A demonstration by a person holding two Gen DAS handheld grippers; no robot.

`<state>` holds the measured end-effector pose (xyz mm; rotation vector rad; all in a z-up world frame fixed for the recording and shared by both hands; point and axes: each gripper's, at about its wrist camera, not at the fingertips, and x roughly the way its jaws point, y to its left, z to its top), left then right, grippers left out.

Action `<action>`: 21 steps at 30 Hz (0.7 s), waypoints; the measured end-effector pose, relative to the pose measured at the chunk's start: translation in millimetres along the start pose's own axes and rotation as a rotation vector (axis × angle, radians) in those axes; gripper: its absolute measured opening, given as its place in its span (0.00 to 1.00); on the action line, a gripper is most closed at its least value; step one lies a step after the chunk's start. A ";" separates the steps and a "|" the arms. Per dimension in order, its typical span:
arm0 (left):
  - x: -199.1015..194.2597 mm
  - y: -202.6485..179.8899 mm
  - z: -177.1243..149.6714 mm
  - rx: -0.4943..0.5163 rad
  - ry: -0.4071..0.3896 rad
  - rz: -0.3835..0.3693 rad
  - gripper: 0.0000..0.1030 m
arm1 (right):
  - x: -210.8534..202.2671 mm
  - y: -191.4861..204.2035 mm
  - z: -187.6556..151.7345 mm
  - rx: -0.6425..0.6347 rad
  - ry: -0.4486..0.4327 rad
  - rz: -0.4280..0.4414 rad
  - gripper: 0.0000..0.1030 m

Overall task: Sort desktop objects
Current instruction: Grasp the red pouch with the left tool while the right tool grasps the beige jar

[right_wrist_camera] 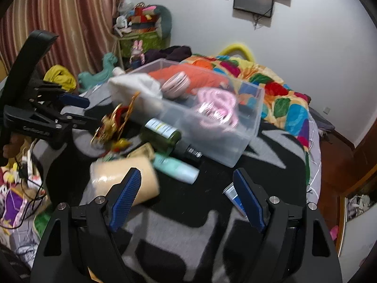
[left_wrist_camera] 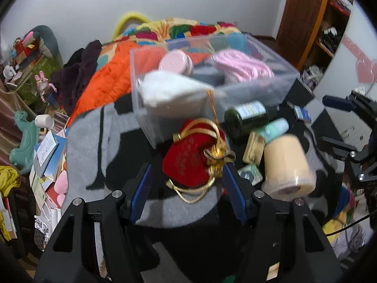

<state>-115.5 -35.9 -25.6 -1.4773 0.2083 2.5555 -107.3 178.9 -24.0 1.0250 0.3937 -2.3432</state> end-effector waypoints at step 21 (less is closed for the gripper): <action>46.6 -7.2 15.2 0.017 0.029 -0.005 0.59 | 18.7 39.6 -14.0 -0.069 0.082 0.134 0.81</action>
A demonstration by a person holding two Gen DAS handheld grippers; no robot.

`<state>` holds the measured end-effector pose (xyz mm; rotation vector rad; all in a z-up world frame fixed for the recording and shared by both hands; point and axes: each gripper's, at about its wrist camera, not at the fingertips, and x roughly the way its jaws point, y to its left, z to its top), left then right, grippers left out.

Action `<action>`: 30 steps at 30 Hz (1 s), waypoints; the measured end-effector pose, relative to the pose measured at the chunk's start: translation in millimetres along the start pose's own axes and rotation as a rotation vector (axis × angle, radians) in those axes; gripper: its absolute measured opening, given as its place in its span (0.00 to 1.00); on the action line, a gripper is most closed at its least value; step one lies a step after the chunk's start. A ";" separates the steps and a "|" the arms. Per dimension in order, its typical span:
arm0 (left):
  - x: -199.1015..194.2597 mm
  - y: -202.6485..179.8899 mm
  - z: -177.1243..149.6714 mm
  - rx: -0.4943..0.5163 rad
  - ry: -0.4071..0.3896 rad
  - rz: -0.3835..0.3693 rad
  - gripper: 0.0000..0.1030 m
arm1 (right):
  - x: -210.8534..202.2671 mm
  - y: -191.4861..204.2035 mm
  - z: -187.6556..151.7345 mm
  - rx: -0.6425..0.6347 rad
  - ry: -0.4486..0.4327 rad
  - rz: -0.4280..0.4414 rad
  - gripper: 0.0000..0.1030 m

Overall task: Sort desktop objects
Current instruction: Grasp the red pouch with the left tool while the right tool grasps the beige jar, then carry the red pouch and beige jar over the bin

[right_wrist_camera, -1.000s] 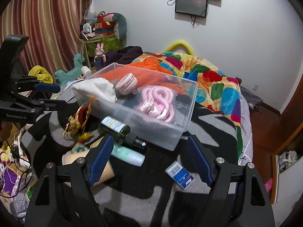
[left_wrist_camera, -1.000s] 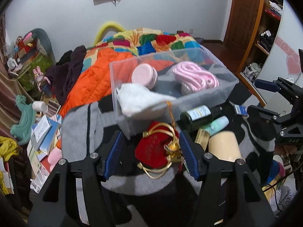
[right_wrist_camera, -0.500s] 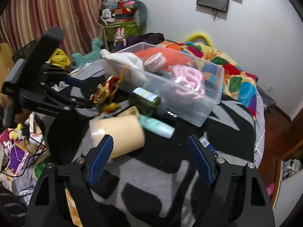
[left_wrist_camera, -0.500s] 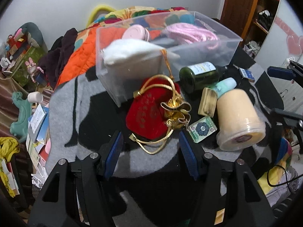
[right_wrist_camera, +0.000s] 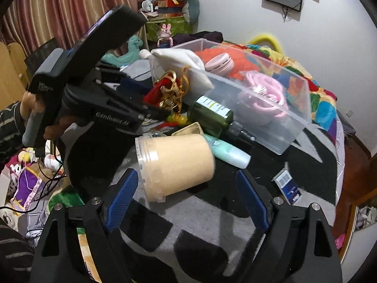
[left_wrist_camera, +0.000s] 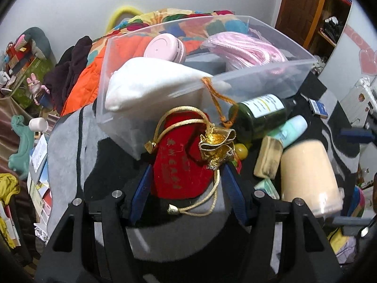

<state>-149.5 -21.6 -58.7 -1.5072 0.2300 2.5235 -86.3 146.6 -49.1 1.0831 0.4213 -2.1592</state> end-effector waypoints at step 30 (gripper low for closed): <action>-39.1 12.9 -20.9 -0.091 -0.163 -0.044 0.31 | 14.7 -29.7 -2.4 0.197 -0.048 0.179 0.63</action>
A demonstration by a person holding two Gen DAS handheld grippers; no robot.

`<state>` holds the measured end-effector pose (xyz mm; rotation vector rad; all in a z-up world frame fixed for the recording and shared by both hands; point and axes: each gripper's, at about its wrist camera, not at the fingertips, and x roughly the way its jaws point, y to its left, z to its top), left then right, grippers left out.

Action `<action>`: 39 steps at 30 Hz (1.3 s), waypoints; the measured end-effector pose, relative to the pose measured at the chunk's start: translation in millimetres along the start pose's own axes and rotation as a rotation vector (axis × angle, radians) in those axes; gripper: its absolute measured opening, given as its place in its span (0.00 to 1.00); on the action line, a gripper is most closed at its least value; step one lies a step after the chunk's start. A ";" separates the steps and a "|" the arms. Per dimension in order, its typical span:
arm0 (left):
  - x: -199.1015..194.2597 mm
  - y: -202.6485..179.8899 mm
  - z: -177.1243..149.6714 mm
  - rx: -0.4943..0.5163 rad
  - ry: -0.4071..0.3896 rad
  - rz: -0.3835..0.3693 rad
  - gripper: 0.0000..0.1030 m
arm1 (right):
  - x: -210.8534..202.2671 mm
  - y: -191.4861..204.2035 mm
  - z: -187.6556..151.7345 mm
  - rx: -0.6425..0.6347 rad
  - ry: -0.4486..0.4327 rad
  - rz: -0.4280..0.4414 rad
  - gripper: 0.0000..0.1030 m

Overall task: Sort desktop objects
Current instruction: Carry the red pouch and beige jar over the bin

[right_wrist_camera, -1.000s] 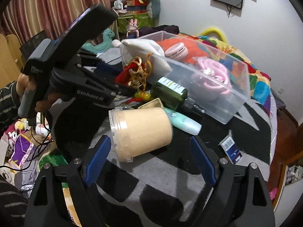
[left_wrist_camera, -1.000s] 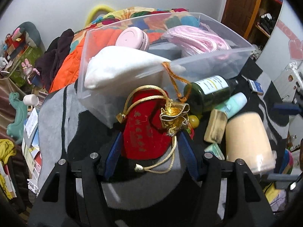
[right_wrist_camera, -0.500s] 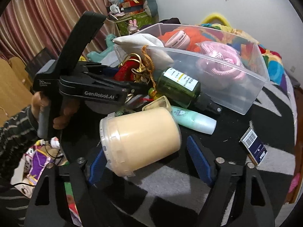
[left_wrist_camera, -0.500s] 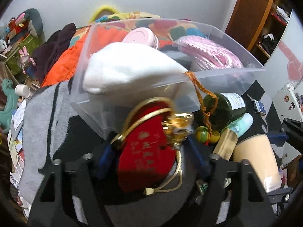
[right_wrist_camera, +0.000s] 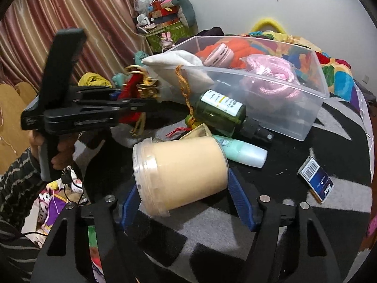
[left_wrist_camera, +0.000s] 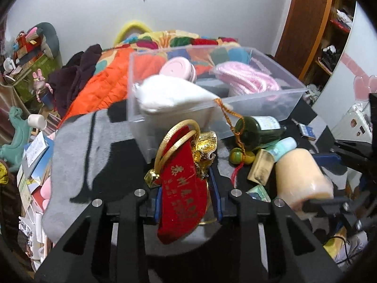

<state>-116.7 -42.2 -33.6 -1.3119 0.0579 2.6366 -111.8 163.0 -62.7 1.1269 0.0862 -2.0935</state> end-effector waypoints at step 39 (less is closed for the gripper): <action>-35.8 -6.0 89.2 -0.027 -0.203 -0.078 0.31 | -53.1 -51.9 89.0 0.193 -0.300 -0.144 0.61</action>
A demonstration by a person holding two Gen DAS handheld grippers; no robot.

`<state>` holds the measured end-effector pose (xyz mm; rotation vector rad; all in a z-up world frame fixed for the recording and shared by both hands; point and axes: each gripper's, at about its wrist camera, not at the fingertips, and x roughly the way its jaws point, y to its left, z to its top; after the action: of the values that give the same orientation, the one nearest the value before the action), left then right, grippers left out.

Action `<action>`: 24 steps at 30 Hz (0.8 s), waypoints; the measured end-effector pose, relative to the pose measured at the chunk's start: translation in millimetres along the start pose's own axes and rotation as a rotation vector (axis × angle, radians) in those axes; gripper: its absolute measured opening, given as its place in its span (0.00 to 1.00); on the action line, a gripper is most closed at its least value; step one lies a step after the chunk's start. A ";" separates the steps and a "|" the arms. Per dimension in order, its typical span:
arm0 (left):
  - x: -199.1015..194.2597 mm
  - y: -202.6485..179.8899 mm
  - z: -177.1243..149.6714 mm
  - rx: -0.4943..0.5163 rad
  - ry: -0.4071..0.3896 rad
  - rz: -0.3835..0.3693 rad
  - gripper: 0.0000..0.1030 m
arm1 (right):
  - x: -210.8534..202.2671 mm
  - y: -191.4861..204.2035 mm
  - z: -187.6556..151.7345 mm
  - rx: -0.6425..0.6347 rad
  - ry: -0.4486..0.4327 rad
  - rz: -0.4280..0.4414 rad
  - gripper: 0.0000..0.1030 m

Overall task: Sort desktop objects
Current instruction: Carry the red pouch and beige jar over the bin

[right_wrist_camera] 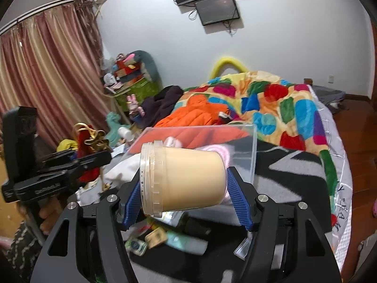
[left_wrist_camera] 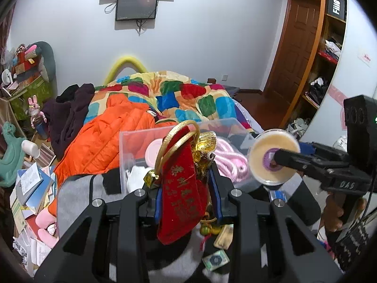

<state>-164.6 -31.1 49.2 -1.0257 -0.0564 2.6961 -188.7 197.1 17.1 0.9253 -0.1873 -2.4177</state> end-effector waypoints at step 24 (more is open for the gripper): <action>100.9 2.5 -21.4 -0.053 0.209 -0.058 0.31 | 46.6 5.7 -9.0 -0.078 -0.020 -0.083 0.62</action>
<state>-223.6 -9.4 -32.6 -1.2946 -0.1167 2.5335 -209.1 168.0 -14.9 0.8902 -0.0630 -2.4922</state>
